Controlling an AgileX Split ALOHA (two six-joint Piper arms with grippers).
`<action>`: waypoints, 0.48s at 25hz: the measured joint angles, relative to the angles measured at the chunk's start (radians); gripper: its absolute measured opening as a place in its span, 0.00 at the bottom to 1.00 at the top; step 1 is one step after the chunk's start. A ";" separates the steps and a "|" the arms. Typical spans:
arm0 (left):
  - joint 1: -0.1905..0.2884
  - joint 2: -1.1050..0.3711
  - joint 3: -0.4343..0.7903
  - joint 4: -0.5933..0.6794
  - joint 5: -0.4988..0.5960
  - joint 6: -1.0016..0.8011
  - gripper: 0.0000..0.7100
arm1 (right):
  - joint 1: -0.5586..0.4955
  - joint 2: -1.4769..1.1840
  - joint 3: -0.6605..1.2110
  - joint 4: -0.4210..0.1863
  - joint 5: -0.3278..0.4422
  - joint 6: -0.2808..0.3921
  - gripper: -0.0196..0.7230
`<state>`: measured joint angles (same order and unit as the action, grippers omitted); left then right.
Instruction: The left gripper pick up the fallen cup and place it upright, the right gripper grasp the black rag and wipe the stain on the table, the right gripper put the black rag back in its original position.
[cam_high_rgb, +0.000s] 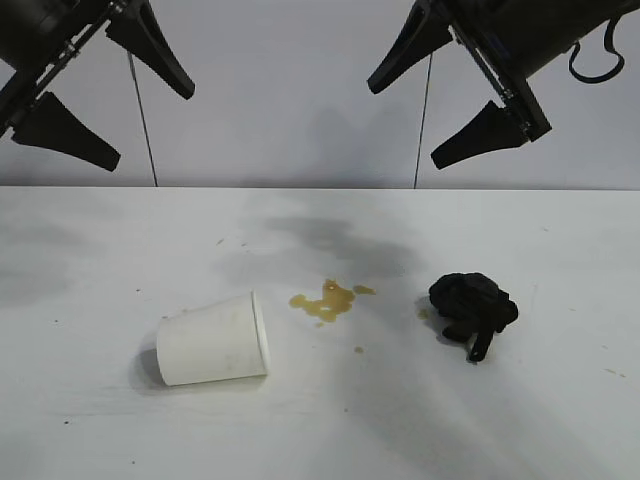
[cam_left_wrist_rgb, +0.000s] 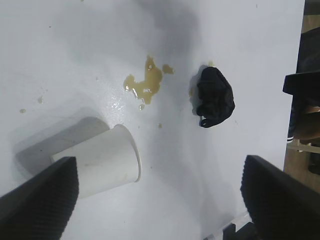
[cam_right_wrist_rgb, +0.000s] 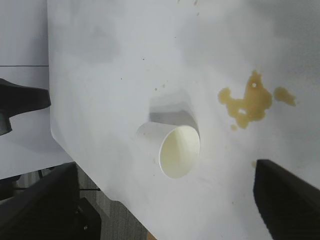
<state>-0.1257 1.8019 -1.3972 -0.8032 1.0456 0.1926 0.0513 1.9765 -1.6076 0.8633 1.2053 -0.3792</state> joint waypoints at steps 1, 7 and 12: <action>0.000 0.000 0.000 0.000 0.001 0.000 0.90 | 0.000 0.000 0.000 0.000 0.000 0.000 0.90; 0.000 0.000 0.000 0.035 0.005 0.000 0.90 | 0.000 0.000 0.000 0.000 0.000 0.000 0.90; 0.000 0.000 0.000 0.056 0.006 0.000 0.90 | 0.000 0.000 0.000 0.000 0.000 0.000 0.90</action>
<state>-0.1257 1.8019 -1.3972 -0.7471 1.0512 0.1926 0.0513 1.9765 -1.6076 0.8633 1.2053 -0.3792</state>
